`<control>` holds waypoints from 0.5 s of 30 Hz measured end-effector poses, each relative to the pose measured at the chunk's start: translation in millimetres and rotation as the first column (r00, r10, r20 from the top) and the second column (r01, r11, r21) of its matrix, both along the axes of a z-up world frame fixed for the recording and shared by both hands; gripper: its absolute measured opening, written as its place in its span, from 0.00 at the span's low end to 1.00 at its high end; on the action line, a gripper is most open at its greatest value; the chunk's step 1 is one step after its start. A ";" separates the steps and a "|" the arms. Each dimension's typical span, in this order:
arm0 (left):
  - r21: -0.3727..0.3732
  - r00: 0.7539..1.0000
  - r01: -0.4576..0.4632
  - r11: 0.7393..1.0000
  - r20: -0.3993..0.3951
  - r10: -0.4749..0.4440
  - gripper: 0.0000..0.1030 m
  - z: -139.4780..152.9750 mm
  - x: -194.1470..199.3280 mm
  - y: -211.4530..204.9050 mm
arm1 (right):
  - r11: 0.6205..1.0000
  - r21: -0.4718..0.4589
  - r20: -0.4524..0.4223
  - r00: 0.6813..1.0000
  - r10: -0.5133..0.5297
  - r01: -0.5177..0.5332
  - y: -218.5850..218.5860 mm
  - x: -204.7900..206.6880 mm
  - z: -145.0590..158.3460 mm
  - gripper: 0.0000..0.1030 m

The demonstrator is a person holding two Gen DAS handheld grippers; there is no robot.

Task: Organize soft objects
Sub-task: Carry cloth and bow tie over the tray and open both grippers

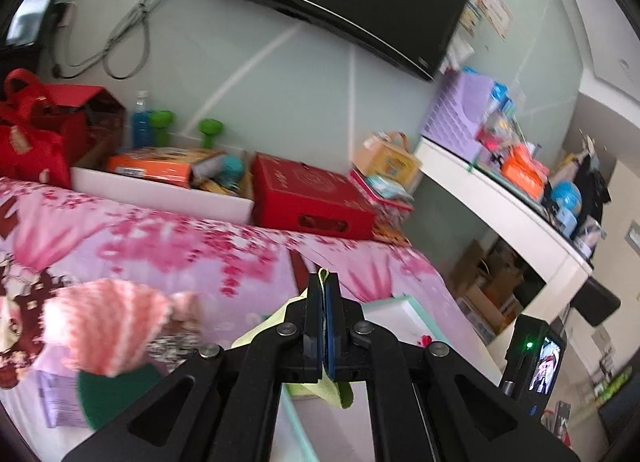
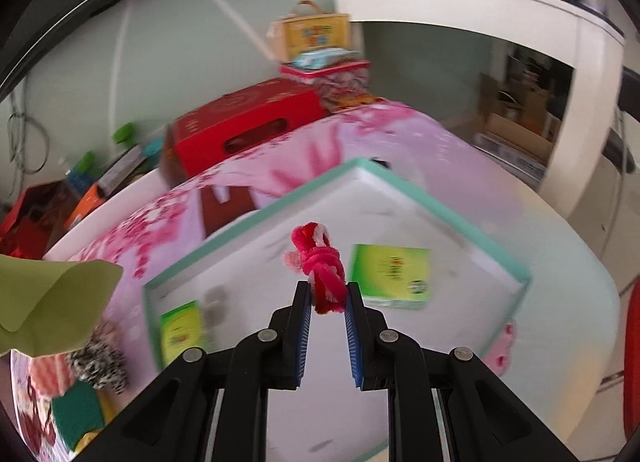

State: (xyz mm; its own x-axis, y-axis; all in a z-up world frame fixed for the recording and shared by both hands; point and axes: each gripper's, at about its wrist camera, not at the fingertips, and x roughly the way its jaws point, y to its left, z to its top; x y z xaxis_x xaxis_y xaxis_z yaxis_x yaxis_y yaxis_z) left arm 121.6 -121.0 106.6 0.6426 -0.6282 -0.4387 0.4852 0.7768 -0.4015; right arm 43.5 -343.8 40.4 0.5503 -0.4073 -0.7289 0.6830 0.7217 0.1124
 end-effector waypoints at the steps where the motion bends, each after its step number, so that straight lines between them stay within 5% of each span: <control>1: 0.003 1.000 0.014 1.000 0.002 -0.014 0.01 -0.7 0.0 -8.3 | 1.000 0.001 -0.001 1.000 -0.018 0.018 -5.0 -3.2 -0.8 0.17; 9: -0.032 0.991 0.131 0.991 0.020 -0.131 0.01 -12.2 -2.7 -63.2 | 0.988 0.017 0.016 0.988 -0.155 0.155 -47.9 -31.2 -5.2 0.17; 15: -0.040 0.982 0.166 0.985 -0.087 -0.169 0.01 -50.7 8.4 -89.2 | 0.977 -0.011 -0.001 0.977 -0.213 0.213 -62.9 -40.3 -7.9 0.18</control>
State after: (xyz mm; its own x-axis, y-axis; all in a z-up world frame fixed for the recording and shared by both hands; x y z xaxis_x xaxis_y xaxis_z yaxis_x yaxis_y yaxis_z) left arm 130.0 -210.2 55.8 0.4859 -0.7383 -0.4678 0.5680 0.6736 -0.4730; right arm 3.2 -406.7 32.5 0.4483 -0.5227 -0.7252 0.8215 0.5608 0.1036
